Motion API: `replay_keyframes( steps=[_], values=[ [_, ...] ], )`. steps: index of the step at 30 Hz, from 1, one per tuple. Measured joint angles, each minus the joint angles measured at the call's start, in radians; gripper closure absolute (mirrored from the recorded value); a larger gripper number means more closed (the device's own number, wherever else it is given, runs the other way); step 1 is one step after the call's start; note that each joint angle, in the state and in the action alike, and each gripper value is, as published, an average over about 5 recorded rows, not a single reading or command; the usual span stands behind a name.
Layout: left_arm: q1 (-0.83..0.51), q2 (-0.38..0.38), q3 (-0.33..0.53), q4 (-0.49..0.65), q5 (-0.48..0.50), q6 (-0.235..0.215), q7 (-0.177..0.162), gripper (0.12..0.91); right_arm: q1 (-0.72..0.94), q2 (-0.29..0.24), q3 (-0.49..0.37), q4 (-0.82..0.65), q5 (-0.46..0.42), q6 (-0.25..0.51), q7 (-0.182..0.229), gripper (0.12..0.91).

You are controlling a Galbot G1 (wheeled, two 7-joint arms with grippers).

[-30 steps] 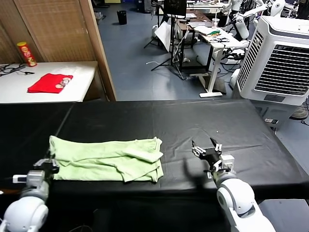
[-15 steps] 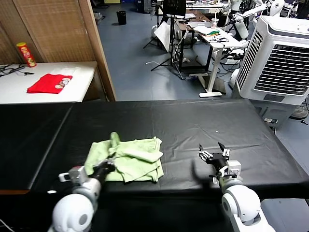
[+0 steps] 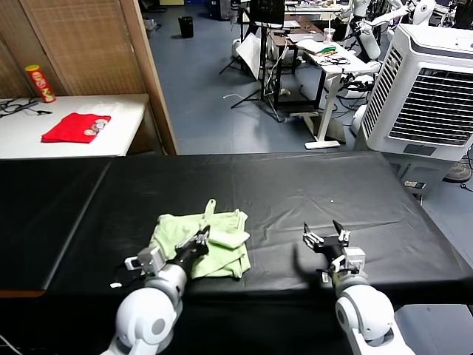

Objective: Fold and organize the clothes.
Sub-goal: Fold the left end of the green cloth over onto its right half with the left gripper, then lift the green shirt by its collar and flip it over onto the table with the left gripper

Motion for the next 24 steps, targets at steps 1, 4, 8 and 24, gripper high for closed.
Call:
replay_keyframes(
  steps=[1,4,8,24],
  values=[
    [0.0,-0.005,0.003,0.002,0.005,-0.001,0.002,0.875,0.0,0.002,-0.003,-0.001,-0.002,0.0,-0.001,0.227],
    [0.005,-0.02,0.013,0.01,0.035,-0.009,0.016,0.875,0.003,0.006,-0.011,-0.001,-0.006,0.001,-0.005,0.227],
    [0.011,-0.041,0.024,0.022,0.066,-0.024,0.039,0.839,0.014,0.004,-0.027,-0.002,-0.002,0.018,-0.026,0.227],
    [0.011,-0.046,-0.058,0.029,0.205,-0.157,0.171,0.234,0.158,-0.016,-0.225,-0.07,0.063,0.059,-0.142,0.227]
  ],
)
